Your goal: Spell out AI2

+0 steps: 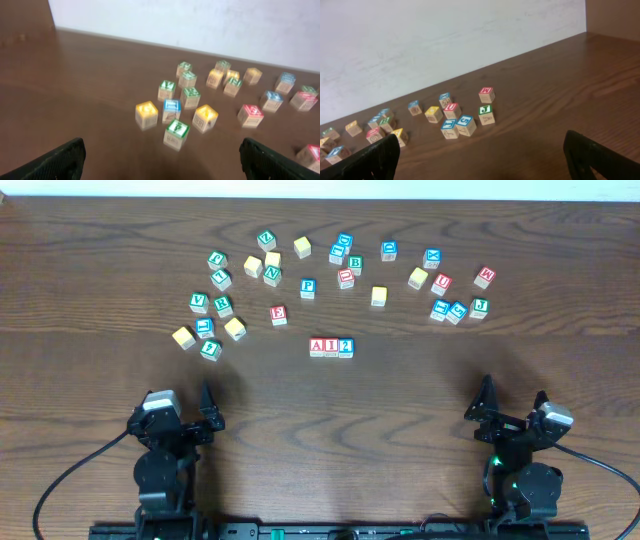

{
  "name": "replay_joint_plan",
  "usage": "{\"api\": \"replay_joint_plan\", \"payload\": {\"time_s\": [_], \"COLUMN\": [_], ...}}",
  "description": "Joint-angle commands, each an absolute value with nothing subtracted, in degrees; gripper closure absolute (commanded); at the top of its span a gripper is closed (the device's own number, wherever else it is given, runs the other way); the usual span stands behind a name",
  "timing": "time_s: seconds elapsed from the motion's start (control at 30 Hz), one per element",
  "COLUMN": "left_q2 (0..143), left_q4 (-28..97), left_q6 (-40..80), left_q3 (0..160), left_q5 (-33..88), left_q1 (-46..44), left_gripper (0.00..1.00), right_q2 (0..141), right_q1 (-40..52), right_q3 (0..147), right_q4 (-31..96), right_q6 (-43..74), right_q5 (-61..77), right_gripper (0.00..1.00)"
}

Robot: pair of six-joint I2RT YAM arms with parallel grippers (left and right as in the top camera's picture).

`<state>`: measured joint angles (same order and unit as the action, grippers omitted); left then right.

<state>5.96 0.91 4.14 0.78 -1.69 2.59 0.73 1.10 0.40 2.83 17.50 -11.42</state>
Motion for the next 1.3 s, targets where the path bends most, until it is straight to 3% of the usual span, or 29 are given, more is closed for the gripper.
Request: {"api": "replay_joint_plan", "payload": {"time_s": [0.0, 1.27], "left_q2": [1.7, 0.3], "left_q4": [4.1, 4.1], "left_q6": [0.5, -1.9], "left_q3": [0.2, 0.2], "left_q5": [-2.6, -2.6], "left_q1": [2.9, 2.9], "left_gripper": [0.03, 0.03], "right_q2": [0.5, 0.5], "right_q1": [1.5, 1.5], "right_q3": [0.3, 0.3], "right_q4": [3.0, 3.0], "right_q6": [16.9, 16.9], "right_q5": [-11.9, -11.9], "right_gripper": [0.01, 0.01]}}
